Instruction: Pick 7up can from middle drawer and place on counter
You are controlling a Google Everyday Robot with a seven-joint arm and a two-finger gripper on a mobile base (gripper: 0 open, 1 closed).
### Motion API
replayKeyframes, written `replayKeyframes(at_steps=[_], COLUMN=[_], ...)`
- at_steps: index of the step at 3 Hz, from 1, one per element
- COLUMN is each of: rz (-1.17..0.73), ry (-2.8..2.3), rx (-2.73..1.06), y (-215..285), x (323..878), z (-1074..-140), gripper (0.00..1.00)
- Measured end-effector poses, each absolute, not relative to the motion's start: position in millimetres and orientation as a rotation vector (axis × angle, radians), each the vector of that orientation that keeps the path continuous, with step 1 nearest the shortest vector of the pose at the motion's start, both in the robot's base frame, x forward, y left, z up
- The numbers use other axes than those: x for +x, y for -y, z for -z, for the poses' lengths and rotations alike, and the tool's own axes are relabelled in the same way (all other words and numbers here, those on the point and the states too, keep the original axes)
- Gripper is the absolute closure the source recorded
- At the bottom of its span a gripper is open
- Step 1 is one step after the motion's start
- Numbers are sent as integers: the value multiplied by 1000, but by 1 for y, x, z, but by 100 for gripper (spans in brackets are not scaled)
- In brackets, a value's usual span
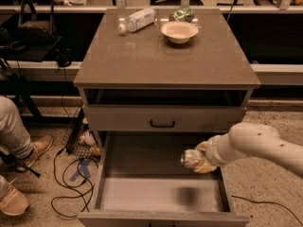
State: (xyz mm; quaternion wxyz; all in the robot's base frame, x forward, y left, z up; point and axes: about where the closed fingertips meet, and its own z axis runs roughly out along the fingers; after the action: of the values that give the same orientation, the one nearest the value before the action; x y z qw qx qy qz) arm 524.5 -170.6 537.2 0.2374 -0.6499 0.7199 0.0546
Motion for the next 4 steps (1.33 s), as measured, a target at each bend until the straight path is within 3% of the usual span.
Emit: replayKeyframes(at_steps=[1,3,4], rz=[-112,-90,6], ry=[-1977,-1964,-1910], rx=[-1744,-1688,-1632], y=[208,232,274], x=[508,513,521], z=[-548,-575,-644], gripper=[100,100,100])
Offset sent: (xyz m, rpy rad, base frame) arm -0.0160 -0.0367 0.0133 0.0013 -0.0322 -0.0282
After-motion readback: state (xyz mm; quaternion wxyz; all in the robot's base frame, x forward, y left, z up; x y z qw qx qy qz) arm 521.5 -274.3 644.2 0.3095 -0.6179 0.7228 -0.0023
